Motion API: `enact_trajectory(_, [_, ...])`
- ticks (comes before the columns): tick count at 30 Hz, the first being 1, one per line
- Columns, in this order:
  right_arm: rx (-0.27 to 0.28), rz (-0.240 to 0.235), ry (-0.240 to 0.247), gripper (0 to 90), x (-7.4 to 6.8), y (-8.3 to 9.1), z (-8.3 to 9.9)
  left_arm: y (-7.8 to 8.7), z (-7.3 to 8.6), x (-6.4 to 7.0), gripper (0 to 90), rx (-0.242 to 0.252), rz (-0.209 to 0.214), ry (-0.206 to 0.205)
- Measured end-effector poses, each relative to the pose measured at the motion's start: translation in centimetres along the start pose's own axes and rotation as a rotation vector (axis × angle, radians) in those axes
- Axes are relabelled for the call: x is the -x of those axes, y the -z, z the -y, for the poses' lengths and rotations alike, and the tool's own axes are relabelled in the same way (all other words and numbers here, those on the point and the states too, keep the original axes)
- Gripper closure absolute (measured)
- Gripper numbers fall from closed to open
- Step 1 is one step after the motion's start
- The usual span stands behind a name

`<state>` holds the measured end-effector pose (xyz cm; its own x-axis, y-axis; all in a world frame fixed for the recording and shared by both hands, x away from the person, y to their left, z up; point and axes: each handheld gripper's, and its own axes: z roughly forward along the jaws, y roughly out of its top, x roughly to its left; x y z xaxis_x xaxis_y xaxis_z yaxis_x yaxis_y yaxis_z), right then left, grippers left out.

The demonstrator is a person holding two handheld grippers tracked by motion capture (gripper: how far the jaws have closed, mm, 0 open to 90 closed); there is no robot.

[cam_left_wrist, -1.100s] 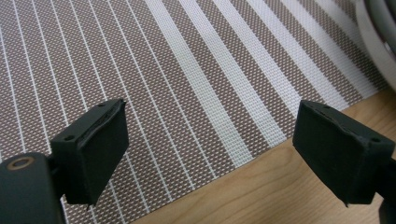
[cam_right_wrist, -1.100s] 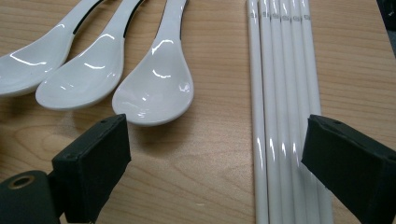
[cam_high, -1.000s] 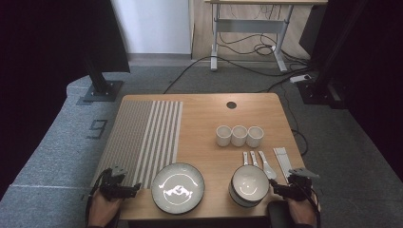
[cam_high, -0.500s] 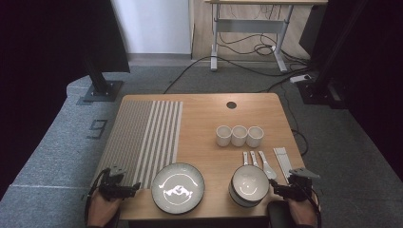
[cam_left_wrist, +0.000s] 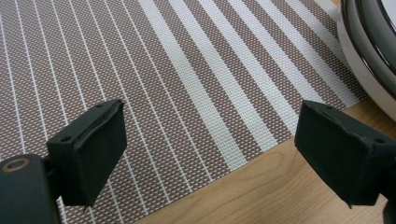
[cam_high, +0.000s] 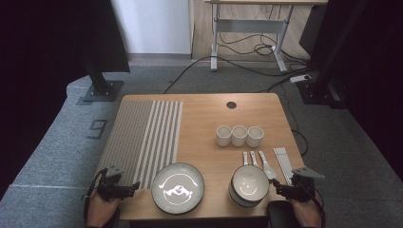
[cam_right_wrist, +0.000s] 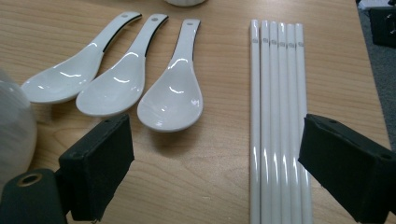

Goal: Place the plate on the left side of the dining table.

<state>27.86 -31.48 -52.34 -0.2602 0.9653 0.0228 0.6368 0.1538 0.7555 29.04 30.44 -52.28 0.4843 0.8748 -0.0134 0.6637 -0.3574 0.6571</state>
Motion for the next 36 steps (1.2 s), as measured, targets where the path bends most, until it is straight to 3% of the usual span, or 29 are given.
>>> enact_trajectory(11, [0.000, -0.021, 0.015, 11.6, 0.2, 2.1, -0.7, 0.4, 0.2, 0.6, 7.4, 0.025, 0.010, -0.015])
enact_trajectory(21, [0.038, -0.054, 0.040, 12.1, -0.3, 4.7, -1.6, 0.8, 0.0, 1.9, 4.8, 0.051, 0.023, -0.068])
enact_trajectory(25, [0.043, -0.064, 0.042, 12.3, -0.6, 5.7, -2.1, 1.3, -0.5, 2.5, 5.2, 0.084, 0.039, -0.081])
enact_trajectory(28, [0.047, -0.082, 0.041, 12.2, -1.1, 6.6, -2.6, 1.2, -0.9, 2.9, 4.3, 0.090, 0.069, -0.070])
enact_trajectory(32, [0.051, -0.093, 0.045, 12.1, -1.6, 7.2, -3.0, 1.0, -1.0, 3.4, 3.1, 0.075, 0.067, -0.085])
enact_trajectory(36, [0.045, -0.135, 0.057, 10.5, -2.8, 8.1, -3.7, 0.8, -1.3, 4.0, 2.5, 0.074, 0.082, -0.094])
